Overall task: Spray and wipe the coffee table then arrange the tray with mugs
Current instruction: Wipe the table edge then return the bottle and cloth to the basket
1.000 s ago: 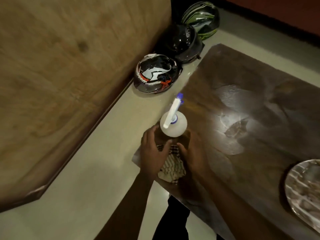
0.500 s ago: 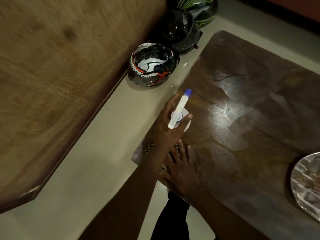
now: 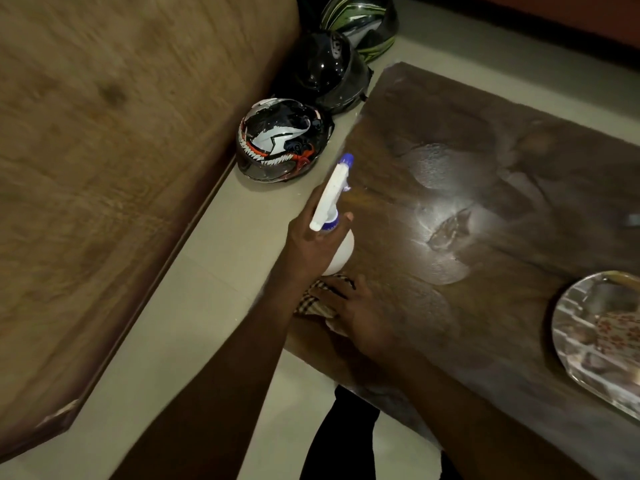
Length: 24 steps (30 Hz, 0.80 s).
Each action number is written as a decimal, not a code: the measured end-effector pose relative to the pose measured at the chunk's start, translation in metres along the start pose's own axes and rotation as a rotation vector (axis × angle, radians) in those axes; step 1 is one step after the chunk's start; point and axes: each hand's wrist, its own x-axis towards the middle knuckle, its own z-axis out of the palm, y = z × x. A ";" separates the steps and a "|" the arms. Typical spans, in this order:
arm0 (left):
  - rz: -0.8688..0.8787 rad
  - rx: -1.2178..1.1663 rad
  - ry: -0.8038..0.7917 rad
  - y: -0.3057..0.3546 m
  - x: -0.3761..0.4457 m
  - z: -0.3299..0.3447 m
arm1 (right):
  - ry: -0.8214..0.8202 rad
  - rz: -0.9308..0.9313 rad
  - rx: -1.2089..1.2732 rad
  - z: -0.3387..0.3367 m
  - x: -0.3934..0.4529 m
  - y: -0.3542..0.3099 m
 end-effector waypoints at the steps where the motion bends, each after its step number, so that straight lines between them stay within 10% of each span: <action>1: -0.034 -0.005 -0.007 0.009 -0.003 0.003 | 0.005 -0.005 0.022 -0.008 -0.009 0.007; 7: -0.026 0.003 0.053 0.081 -0.034 0.041 | 0.184 -0.031 0.062 -0.074 -0.090 0.033; 12: 0.346 0.035 0.137 0.180 -0.105 0.106 | 0.391 0.034 0.127 -0.135 -0.194 0.058; 24: 0.308 -0.123 -0.219 0.359 -0.323 0.378 | 0.656 0.228 -0.005 -0.262 -0.522 0.199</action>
